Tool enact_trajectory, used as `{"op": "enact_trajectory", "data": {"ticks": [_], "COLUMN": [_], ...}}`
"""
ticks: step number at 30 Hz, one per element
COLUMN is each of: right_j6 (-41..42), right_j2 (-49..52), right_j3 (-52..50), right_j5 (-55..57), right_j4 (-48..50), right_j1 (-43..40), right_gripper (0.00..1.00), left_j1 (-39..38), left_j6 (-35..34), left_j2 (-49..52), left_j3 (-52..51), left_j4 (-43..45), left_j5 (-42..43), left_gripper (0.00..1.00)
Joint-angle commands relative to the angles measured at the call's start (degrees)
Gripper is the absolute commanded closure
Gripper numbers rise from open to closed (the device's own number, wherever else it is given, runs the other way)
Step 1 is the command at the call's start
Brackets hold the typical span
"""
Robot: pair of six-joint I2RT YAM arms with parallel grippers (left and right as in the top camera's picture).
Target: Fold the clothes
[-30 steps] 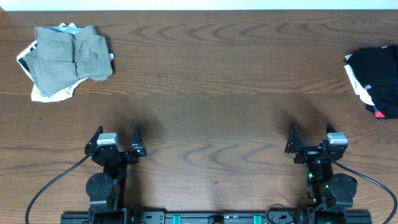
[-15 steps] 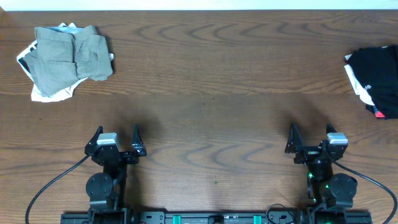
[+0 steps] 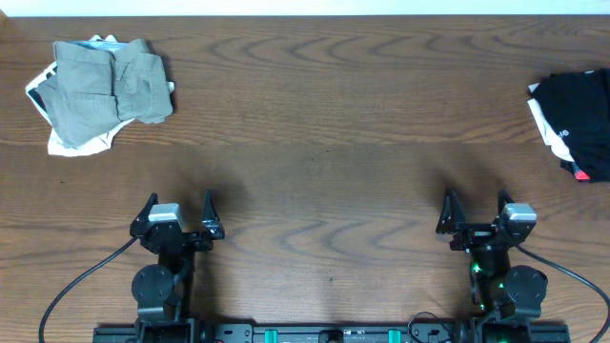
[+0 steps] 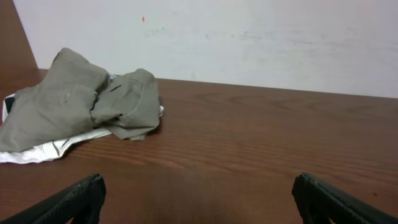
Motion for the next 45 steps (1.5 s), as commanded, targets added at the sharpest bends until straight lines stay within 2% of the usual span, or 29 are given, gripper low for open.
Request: {"op": "enact_trajectory", "data": {"ticks": [1, 7, 15, 21, 25, 30, 35, 40, 45], "right_j6": [8.61, 15.45, 15.37, 15.10, 13.44, 8.90, 1.92, -0.39, -6.10], "right_j2": [-0.33, -0.33, -0.33, -0.33, -0.11, 2.73, 10.58, 24.41, 44.52], "right_j3": [-0.15, -0.15, -0.13, 0.61, 5.16, 14.34, 25.79, 37.92, 54.55], "right_j5": [-0.87, -4.22, -18.67, -22.25, -22.47, -23.54, -16.24, -6.84, -6.78], "right_j4": [-0.22, 0.24, 3.56, 13.97, 13.81, 7.48, -3.41, -16.06, -27.45], "right_j1": [1.07, 1.07, 1.07, 1.05, 1.07, 1.05, 1.01, 1.01, -0.55], "right_gripper": [0.01, 0.01, 0.01, 0.01, 0.01, 0.01, 0.01, 0.01, 0.01], "left_j1": [0.35, 0.35, 0.35, 0.35, 0.35, 0.35, 0.35, 0.35, 0.35], "left_j6": [1.20, 1.20, 1.20, 1.20, 1.20, 1.20, 1.20, 1.20, 1.20], "left_j2": [-0.35, -0.35, -0.35, -0.35, -0.35, -0.35, -0.35, -0.35, -0.35], "left_j3": [-0.50, -0.50, -0.50, -0.50, -0.50, -0.50, -0.50, -0.50, -0.50], "left_j4": [-2.54, -2.54, -2.54, -2.54, -2.54, -2.54, -2.54, -2.54, -2.54], "left_j5": [0.87, 0.87, 0.87, 0.87, 0.87, 0.87, 0.87, 0.87, 0.87], "left_gripper": [0.02, 0.02, 0.02, 0.02, 0.02, 0.02, 0.02, 0.02, 0.02]}}
